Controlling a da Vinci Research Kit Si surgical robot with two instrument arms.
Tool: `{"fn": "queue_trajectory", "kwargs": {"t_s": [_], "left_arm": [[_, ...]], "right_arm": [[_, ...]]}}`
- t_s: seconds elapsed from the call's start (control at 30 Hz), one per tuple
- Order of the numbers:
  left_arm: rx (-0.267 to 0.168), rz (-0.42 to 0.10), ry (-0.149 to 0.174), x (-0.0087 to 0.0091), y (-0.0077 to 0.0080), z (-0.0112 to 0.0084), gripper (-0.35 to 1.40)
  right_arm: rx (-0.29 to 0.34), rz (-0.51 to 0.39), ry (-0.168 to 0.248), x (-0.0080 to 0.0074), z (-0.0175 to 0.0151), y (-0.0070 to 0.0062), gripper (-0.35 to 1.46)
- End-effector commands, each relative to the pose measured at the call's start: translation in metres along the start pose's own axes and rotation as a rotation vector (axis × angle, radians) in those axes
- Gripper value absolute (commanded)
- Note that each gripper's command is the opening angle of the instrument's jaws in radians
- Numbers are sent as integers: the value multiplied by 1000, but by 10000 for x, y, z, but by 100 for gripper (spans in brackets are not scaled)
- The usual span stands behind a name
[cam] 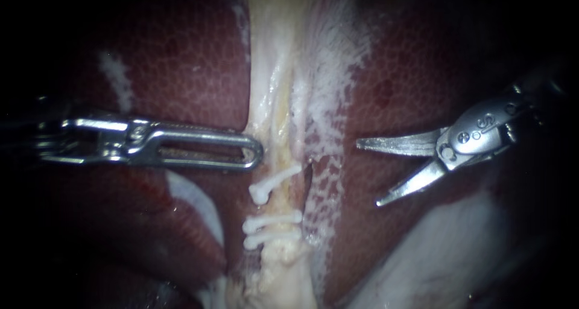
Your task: Go to the cutting position left tube
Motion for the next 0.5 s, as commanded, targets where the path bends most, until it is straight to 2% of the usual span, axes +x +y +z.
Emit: {"fn": "queue_trajectory", "kwargs": {"t_s": [0.03,0.27,0.4,0.5], "left_arm": [[2,-1,1,0,0,0,-35],[2,0,1,1,-1,-1,-35],[4,-2,2,-2,-8,-7,-35],[6,-3,3,-3,-14,-13,-35]], "right_arm": [[0,0,0,0,0,0,143],[5,-10,2,-4,1,-5,143],[33,21,-40,-12,8,-13,141],[53,55,-56,-21,15,-19,139]]}}
